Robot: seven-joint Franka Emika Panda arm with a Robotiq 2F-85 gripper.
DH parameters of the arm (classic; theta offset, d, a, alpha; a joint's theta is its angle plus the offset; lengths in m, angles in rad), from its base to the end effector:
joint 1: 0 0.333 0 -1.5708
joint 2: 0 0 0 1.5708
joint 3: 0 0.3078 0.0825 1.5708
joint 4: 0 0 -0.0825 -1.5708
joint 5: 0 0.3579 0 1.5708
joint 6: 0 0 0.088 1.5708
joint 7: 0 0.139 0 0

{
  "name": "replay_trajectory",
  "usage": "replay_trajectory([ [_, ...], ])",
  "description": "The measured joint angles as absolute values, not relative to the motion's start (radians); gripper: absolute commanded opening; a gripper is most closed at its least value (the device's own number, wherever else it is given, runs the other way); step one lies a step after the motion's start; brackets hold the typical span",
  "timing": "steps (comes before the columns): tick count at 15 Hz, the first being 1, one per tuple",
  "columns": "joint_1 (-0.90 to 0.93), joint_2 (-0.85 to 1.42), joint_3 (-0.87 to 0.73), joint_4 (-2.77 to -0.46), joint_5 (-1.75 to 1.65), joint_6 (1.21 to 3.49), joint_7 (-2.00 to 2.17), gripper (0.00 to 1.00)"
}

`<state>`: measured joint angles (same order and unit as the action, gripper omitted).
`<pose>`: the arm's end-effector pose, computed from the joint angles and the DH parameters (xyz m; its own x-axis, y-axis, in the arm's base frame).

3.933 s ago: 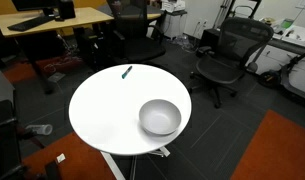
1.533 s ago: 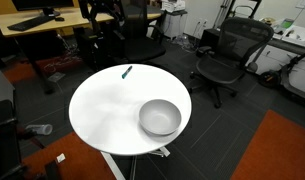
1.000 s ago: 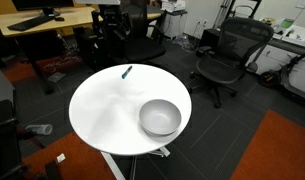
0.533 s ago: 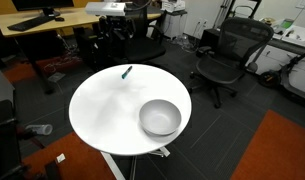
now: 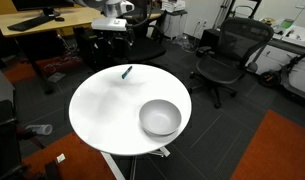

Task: Place the marker inside the grey bowl

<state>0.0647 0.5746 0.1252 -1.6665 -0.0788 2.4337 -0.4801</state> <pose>0.6713 0.1175 0.2718 0.7490 0.6385 0.1772 0.6346 -0.7681 0.0856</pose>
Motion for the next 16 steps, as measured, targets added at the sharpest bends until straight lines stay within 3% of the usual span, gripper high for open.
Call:
replay_trajectory([
  [16, 0.061, 0.844, 0.135, -1.499, -0.079, 2.524, -0.463, 1.00],
])
